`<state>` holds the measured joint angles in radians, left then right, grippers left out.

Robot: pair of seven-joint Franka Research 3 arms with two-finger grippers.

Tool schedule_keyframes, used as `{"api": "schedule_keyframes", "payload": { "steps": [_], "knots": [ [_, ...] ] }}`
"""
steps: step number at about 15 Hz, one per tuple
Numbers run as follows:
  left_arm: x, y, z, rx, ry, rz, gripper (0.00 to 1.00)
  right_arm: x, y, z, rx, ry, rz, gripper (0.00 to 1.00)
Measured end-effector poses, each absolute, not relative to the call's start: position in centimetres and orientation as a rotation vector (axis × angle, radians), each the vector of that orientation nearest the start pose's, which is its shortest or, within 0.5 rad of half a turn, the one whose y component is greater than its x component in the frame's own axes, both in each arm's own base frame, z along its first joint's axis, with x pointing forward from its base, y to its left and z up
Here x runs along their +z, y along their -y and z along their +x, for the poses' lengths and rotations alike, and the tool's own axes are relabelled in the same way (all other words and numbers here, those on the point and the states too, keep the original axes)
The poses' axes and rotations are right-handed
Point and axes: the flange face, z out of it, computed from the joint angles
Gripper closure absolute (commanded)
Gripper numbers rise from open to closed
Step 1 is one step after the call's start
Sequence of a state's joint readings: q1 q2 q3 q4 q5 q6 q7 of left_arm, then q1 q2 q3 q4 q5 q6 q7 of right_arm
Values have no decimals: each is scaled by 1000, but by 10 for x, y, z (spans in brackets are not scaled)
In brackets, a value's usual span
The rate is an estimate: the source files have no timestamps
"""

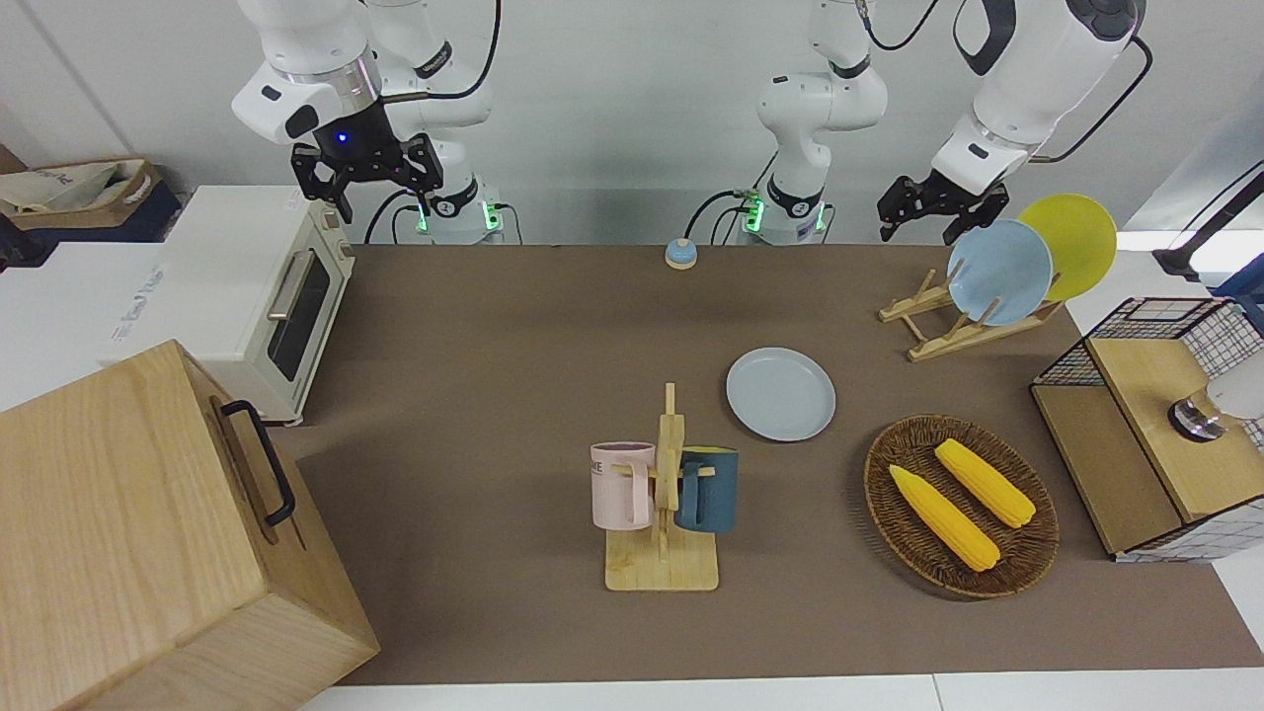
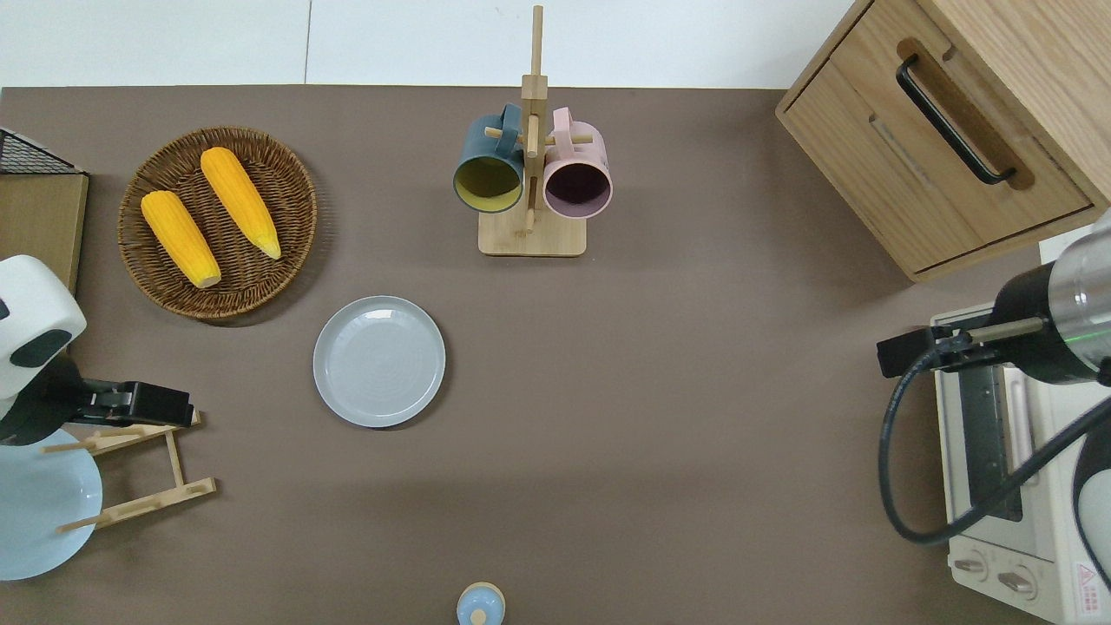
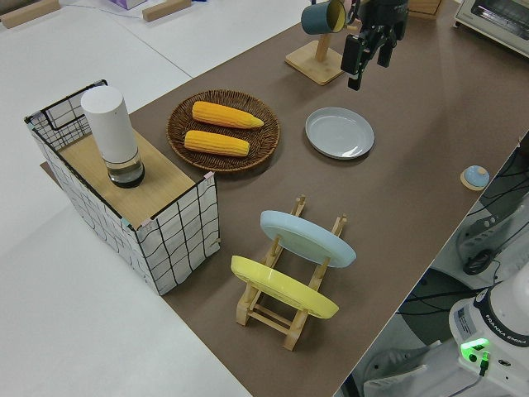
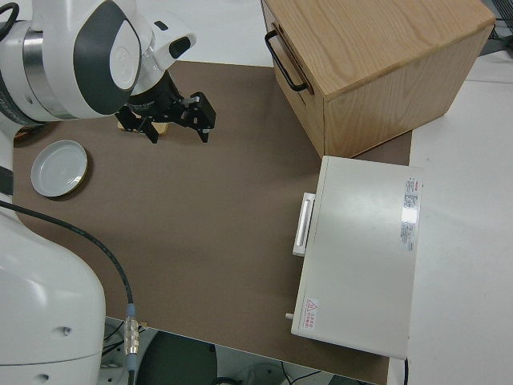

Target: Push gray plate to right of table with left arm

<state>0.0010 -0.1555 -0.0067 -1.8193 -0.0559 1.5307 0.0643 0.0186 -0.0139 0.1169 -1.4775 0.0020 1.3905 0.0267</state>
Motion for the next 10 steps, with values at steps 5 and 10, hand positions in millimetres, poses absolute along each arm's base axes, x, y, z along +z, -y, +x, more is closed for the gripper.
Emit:
{"api": "schedule_keyframes", "payload": {
  "steps": [5,10],
  "knots": [
    [585,9,495,218,-107,-3191,7,660,-73,526,115,171,-3140,17],
    [563,9,496,268,-97,-3188,7,660,-73,526,115,171,-3140,17]
  ]
}}
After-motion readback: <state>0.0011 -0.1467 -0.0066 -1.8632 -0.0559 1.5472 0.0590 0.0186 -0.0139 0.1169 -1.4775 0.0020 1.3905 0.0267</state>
